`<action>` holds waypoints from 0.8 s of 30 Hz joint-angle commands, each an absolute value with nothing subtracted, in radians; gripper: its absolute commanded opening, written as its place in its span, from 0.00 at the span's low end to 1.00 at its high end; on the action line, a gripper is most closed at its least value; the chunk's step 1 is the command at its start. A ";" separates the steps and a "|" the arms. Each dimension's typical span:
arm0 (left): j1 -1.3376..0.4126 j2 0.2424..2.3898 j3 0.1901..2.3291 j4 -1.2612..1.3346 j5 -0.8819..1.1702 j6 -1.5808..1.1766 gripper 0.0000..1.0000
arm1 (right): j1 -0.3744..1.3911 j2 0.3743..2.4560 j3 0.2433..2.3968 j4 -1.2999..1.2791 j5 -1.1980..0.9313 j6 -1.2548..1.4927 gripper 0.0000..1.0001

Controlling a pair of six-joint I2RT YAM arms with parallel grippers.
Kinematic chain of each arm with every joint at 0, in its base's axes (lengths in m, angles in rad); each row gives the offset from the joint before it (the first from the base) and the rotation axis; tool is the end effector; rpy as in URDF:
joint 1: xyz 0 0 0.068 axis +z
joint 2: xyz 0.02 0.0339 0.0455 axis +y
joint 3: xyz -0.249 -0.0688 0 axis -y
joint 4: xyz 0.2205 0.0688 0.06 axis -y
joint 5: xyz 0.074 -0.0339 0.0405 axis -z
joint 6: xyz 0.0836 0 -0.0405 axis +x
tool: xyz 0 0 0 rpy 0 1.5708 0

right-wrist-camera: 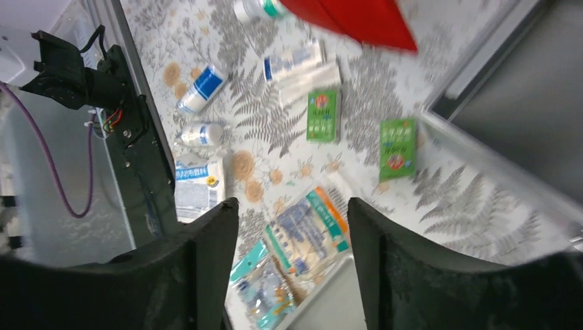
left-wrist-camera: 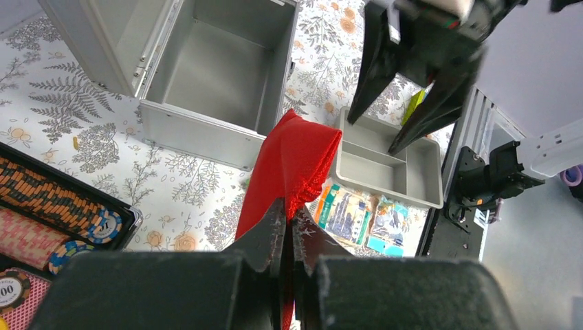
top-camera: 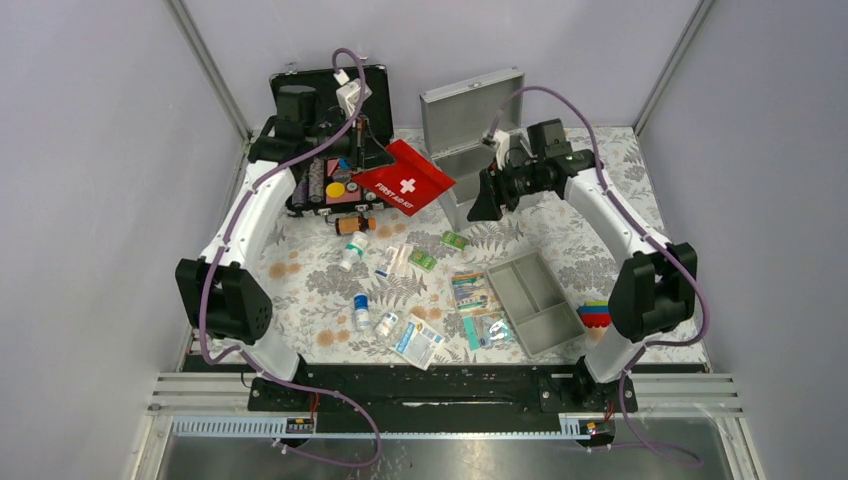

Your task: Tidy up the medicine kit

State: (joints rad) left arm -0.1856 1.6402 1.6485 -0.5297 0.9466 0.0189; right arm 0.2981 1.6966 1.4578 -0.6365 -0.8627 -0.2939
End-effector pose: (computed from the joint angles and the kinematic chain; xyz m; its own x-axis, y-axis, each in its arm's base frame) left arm 0.3450 -0.1338 0.3625 -0.4743 0.1003 -0.8746 0.8085 0.4427 -0.3877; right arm 0.3273 0.1670 0.2681 -0.5123 -0.3545 -0.7822 -0.8407 0.3929 0.3725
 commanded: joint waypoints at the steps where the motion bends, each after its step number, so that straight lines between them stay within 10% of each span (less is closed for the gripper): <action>1: -0.199 1.581 1.636 -0.476 1.005 0.067 0.00 | 0.294 1.588 1.585 -0.611 -0.944 -0.396 0.70; 15: -0.301 1.594 1.667 -0.524 1.081 0.099 0.00 | 0.408 1.759 1.775 -0.582 -0.977 -0.418 0.78; 24: -0.311 1.592 1.676 -0.536 1.001 0.102 0.00 | 0.423 1.799 1.818 -0.620 -0.950 -0.381 0.00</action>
State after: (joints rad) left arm -0.3099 1.6295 1.6276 -0.5541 1.0130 0.0826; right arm 0.4221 1.8172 1.7660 -0.5873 -0.9577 -0.3763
